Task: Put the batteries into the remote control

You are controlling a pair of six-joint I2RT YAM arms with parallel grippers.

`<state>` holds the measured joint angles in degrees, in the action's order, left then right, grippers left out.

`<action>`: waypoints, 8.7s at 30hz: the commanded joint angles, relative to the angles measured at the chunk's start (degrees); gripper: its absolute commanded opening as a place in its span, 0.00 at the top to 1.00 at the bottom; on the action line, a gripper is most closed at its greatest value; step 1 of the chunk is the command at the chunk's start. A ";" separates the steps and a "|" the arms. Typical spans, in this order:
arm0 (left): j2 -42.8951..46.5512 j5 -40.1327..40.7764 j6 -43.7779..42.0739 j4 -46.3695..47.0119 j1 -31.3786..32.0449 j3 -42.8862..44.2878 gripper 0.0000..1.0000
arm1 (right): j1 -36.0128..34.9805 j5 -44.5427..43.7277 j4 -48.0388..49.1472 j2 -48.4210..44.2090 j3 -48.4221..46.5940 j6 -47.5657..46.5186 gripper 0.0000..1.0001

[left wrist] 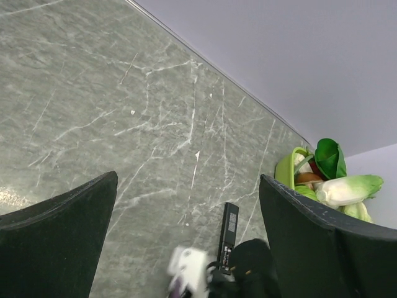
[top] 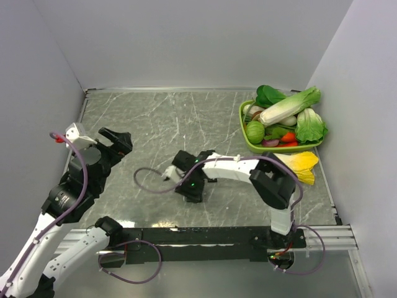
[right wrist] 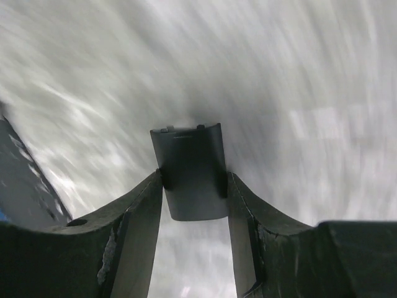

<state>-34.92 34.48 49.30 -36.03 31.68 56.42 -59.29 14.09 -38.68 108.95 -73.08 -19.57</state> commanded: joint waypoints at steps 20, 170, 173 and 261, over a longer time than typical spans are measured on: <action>-4.63 -1.78 -0.52 9.05 -0.22 -7.20 0.01 | 9.71 -11.09 -6.07 -14.89 6.02 31.87 0.10; -51.05 -56.80 18.65 92.56 -4.52 -35.51 0.67 | 9.37 -0.46 26.90 -20.00 12.35 31.79 0.88; -48.94 -56.63 17.15 90.18 -4.61 -35.24 0.80 | 9.36 -1.08 26.90 -20.70 12.87 32.84 0.78; 3.72 -30.17 14.77 42.62 -4.61 -40.43 0.94 | -3.29 -17.60 3.96 -12.27 18.41 33.11 0.48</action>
<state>-31.46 4.47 64.14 3.60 26.87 15.97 -62.04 -1.74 -36.84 94.02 -53.71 12.25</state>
